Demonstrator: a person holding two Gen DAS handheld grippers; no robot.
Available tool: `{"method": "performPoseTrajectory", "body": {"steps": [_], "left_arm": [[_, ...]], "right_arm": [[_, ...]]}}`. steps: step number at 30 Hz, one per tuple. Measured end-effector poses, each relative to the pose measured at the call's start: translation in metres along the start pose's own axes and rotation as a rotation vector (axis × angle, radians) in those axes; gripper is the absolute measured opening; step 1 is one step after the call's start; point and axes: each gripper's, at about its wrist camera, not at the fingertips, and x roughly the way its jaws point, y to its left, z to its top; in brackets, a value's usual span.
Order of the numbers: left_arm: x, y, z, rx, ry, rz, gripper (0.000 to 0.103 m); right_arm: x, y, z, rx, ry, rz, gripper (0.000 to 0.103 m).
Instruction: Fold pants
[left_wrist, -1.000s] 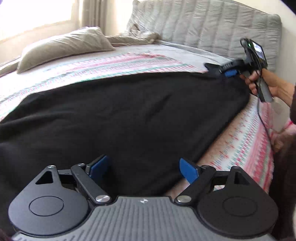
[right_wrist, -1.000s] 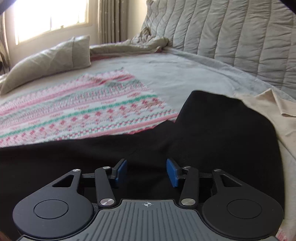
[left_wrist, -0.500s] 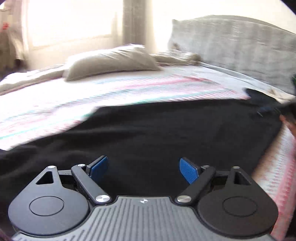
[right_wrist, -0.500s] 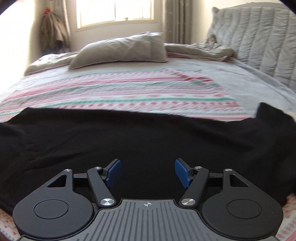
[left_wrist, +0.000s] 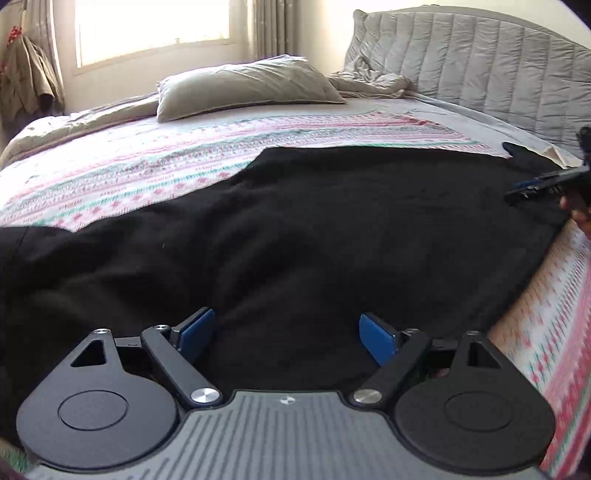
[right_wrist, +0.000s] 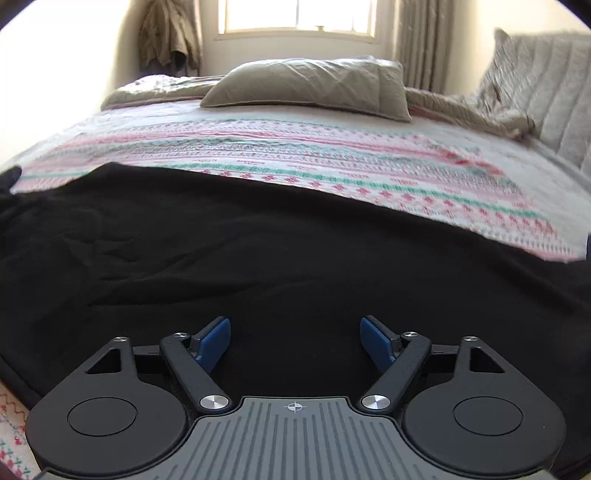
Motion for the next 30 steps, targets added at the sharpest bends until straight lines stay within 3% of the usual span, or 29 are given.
{"method": "performPoseTrajectory", "body": {"steps": [5,9,18,30], "left_arm": [[-0.023,0.005,-0.016,-0.004,0.019,-0.009,0.095],[-0.026,-0.004,-0.013,0.026,0.045,0.036,0.095],[-0.017,-0.04,0.016,-0.143,-0.078,0.032,0.103],[0.017,-0.08,0.05,-0.176,-0.071,-0.013,0.103]], "right_arm": [[-0.017,-0.017,-0.014,0.004,0.006,-0.005,0.08],[-0.027,-0.028,-0.021,0.009,0.018,-0.049,0.08],[-0.055,-0.054,-0.028,0.067,-0.034,-0.175,0.084],[-0.093,-0.147,-0.055,0.465,-0.077,-0.396,0.084]]}}
